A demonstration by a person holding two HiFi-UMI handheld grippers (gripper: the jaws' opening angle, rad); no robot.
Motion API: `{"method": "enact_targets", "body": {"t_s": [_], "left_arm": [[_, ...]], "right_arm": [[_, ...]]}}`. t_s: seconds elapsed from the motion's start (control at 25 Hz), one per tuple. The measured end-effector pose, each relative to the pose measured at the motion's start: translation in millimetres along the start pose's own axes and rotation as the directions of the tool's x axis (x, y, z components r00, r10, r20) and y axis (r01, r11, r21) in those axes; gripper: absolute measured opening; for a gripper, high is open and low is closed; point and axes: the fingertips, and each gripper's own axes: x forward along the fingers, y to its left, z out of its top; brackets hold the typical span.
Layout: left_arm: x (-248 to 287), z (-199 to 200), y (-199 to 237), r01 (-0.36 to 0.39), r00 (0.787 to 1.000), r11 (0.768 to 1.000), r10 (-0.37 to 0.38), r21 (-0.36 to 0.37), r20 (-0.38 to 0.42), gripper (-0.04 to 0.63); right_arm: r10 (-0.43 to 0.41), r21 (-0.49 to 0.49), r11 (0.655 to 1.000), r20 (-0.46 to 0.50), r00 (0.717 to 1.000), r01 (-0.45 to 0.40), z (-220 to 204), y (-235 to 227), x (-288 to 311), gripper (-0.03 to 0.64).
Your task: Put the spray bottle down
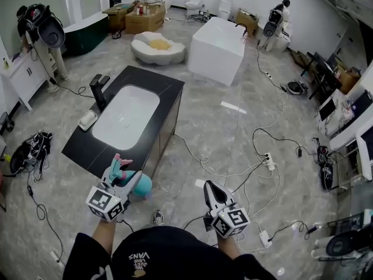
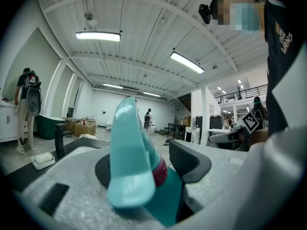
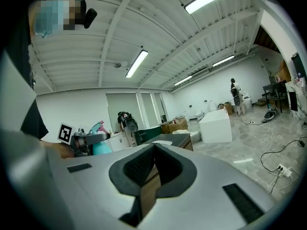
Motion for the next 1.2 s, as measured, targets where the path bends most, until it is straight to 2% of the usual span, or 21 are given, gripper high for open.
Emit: {"method": "enact_targets", "body": {"t_s": [0.28,0.48,0.6,0.8,1.04,1.2], "left_arm": [[47,3,54,-0.003,1.000,1.000,0.003,-0.014,-0.011,0.215],[86,-7,65,-0.012,0.999,0.999,0.010,-0.036,-0.041,0.215],[111,-13,79,-0.069,0.997,0.997,0.066,-0.047,-0.051,0.215],[157,-11,99,-0.209,0.978,0.975,0.206,-0.072,-0.043,0.215],[230,4,97,-0.290,0.957,0.955,0.289,-0.064,-0.036,0.215],[260,10,94,-0.342,0.939,0.938,0.340,-0.056,-0.041,0.215]], "right_arm": [[0.004,0.006,1.000,-0.002,1.000,-0.004,13,-21,68,0.008],[0.024,0.020,1.000,-0.036,0.999,-0.024,16,-56,102,0.008],[0.055,0.032,0.998,-0.056,0.997,-0.053,19,-87,128,0.008],[0.175,-0.008,0.984,-0.106,0.979,-0.176,39,-136,177,0.008],[0.275,-0.041,0.959,-0.124,0.953,-0.282,81,-207,225,0.008],[0.338,-0.035,0.937,-0.141,0.930,-0.346,93,-237,245,0.008]]}}
